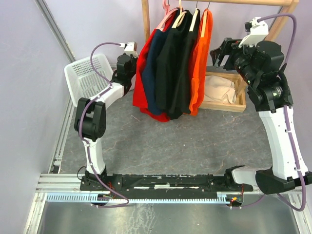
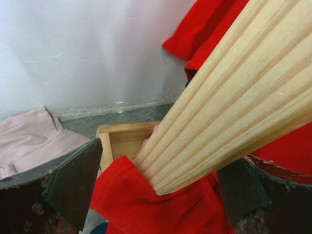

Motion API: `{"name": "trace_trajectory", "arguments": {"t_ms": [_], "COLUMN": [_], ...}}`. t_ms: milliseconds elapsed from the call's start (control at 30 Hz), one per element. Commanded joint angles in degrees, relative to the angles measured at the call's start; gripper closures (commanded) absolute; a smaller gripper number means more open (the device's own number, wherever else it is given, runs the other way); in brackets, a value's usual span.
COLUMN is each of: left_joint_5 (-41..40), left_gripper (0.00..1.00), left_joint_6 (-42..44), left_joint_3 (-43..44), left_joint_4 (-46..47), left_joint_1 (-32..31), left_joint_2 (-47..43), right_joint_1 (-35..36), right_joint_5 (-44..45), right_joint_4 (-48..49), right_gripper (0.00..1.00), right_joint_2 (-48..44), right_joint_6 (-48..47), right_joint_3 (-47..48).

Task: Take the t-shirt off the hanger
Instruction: Move the clothesline to the center of the board, then pick up the hanger from the clothesline.

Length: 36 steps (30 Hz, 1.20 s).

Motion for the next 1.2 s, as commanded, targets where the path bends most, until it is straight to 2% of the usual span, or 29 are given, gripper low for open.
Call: {"name": "trace_trajectory", "arguments": {"t_ms": [0,100,300,533,833,1000,1167], "left_joint_5": [-1.9,-2.1,-2.1,-7.8,-19.1,-20.1,-20.0], "left_gripper": [0.01,0.01,0.01,0.01,0.01,0.01,0.01], "left_joint_6": [-1.8,-2.2,-2.2,-1.8,-2.9,-4.5,-5.2], "left_joint_3": [0.9,-2.6,-5.8,-12.4,-26.4,-35.6,-42.2], "left_joint_4": [2.6,4.5,2.9,0.8,-1.1,-0.7,-0.5], "left_joint_1": [1.0,1.0,0.9,0.9,0.9,0.9,-0.6], "left_joint_2": [-0.7,-3.0,-6.4,-13.5,-30.3,-40.7,-49.9], "right_joint_1": [2.6,3.5,3.9,4.9,8.9,10.4,11.2], "right_joint_5": [2.8,5.9,5.6,6.3,9.2,13.1,13.9], "right_joint_4": [1.8,1.9,1.9,1.5,1.3,3.4,2.1], "right_gripper": [0.19,0.19,0.19,0.19,0.23,0.28,0.29], "right_joint_2": [0.2,0.0,0.6,0.4,2.7,4.2,9.0], "right_joint_6": [-2.1,-2.1,-1.1,-1.3,-2.0,-1.4,-1.1], "right_joint_3": [3.1,2.5,2.4,2.1,3.6,4.4,9.9]}}
